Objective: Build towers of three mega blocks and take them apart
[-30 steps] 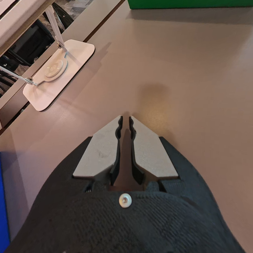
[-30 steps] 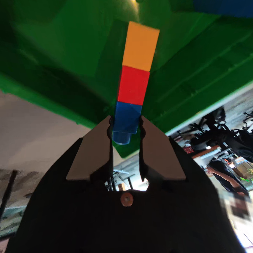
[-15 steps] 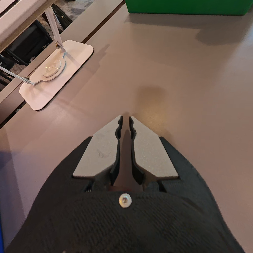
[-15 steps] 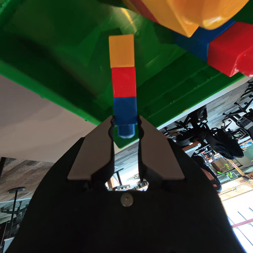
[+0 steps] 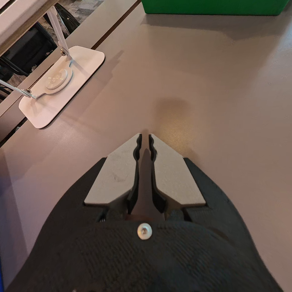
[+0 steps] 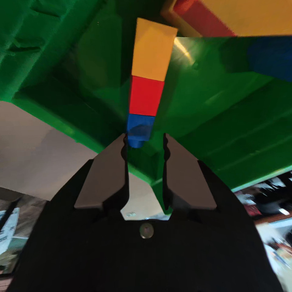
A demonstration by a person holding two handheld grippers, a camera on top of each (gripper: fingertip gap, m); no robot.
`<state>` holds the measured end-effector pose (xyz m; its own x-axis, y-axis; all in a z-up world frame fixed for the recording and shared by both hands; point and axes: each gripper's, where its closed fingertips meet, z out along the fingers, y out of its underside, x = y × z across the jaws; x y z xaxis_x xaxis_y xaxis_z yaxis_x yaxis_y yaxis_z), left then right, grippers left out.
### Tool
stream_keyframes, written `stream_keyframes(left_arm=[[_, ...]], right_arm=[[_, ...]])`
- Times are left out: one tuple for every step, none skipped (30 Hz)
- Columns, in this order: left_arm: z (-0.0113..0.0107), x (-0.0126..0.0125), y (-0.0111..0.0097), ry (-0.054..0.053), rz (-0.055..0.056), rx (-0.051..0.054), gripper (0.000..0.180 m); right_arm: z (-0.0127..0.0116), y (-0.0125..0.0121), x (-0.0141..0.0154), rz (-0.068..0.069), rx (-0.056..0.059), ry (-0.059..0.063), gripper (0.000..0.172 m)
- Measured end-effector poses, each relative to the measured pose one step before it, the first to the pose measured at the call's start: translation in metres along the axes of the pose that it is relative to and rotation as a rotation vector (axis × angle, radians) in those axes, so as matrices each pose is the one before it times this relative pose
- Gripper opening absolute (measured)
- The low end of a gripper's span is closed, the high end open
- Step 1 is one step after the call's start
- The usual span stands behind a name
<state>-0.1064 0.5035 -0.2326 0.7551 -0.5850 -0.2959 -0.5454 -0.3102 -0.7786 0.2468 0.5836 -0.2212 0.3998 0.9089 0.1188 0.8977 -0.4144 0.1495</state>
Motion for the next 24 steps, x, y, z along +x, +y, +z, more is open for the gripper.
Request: stream_keyframes(left_arm=[[0.00038,0.00047,0.00034,0.0015,0.0029,-0.003,0.006],[0.00033,0.00046,0.00044,0.0016,0.003,-0.0037,0.006],[0.00035,0.0003,0.00039,0.0003,0.0027,-0.0034,0.006],[0.0002,0.00025,0.00026,-0.0003,0.0023,-0.0022,0.006],[0.00009,-0.00001,0.00004,-0.0009,0.001,-0.0005,0.006],[-0.00012,-0.00015,-0.00008,-0.001,-0.0004,0.0006,0.006],[-0.00014,-0.00033,-0.00014,-0.0012,-0.0017,0.0011,0.006],[-0.00012,-0.00016,-0.00002,0.0001,-0.0022,0.0012,0.006],[-0.00014,-0.00032,-0.00007,0.0,-0.0025,0.0012,0.006],[0.0,-0.00024,-0.00009,0.0009,-0.0024,0.0004,0.005],[0.00009,-0.00002,0.00015,0.0012,-0.0019,-0.0009,0.005],[0.00012,0.00008,0.00019,0.0008,-0.0006,-0.0012,0.005],[0.00012,0.0001,0.0001,0.0004,0.0011,-0.0012,0.005],[0.00024,0.00033,0.00018,0.0003,0.0025,-0.0016,0.005],[0.00011,0.00021,0.00012,-0.0005,0.0031,-0.0015,0.004],[0.00008,0.00012,0.00006,-0.0015,0.0032,-0.0009,0.004],[0.00007,0.00008,0.00006,-0.0016,0.0024,-0.0005,0.004],[-0.00004,-0.00012,-0.00003,-0.0015,0.0006,0.0,0.004],[-0.00007,-0.00018,-0.00008,-0.0005,-0.001,0.0008,0.004],[-0.0002,-0.00031,-0.00005,-0.0004,-0.0025,0.0012,0.004],[-0.00012,-0.00037,-0.00017,-0.0002,-0.0035,0.0011,0.003],[-0.00015,-0.00025,-0.00006,0.0008,-0.0031,0.0015,0.003],[-0.00021,-0.00027,-0.00023,0.0002,-0.0023,0.0019,0.003],[-0.0002,-0.00017,-0.00015,0.0001,-0.0018,0.0018,0.003]], right_arm=[[0.00451,0.00029,-0.00594,0.021,0.0292,-0.051,0.042],[0.00441,0.00194,-0.002,0.0234,0.0168,-0.0316,0.043],[0.00478,0.00337,0.00133,0.0241,0.0026,-0.0141,0.047],[0.00563,0.00384,0.0023,0.0218,-0.0074,-0.0072,0.049],[0.00612,0.00305,-0.00247,0.014,-0.0085,-0.0332,0.045],[0.0058,0.00208,-0.00641,0.0034,-0.0055,-0.0522,0.034],[0.00272,-0.00101,-0.00016,0.0009,0.0104,-0.0086,0.034],[-0.00074,-0.00302,0.00015,-0.0042,0.0252,-0.0009,0.033],[-0.00169,-0.00263,-0.00026,-0.0125,0.0227,0.0056,0.033],[-0.00319,-0.00039,0.00043,-0.0127,0.0078,0.0145,0.033],[-0.00516,0.00158,0.00145,-0.0123,-0.0053,0.0239,0.033],[-0.00689,0.00181,0.00149,-0.0138,-0.0077,0.0252,0.034],[-0.00878,0.00117,0.00149,-0.0122,-0.0037,0.0235,0.034],[-0.01004,0.00024,0.00202,-0.0068,-0.0008,0.0226,0.033],[-0.01047,-0.00046,0.00246,-0.0006,0.0006,0.021,0.033],[-0.00993,-0.00102,0.00246,-0.0002,-0.0021,0.0201,0.033],[-0.00868,-0.00148,0.00219,-0.0031,-0.0056,0.0185,0.033],[-0.00718,-0.0016,0.00102,-0.0069,-0.0116,0.0139,0.033],[-0.00573,-0.0023,0.00138,-0.0089,-0.014,0.017,0.033],[-0.00438,-0.00295,0.0014,-0.0107,-0.0157,0.0188,0.033],[-0.00313,-0.00342,0.0007,-0.0118,-0.0166,0.0139,0.033],[-0.00183,-0.00395,0.00022,-0.0111,-0.0152,0.009,0.033],[-0.00101,-0.00402,0.00083,-0.0092,-0.0166,0.0115,0.033],[-0.00089,-0.00427,0.00095,-0.0066,-0.0142,0.0114,0.033]])
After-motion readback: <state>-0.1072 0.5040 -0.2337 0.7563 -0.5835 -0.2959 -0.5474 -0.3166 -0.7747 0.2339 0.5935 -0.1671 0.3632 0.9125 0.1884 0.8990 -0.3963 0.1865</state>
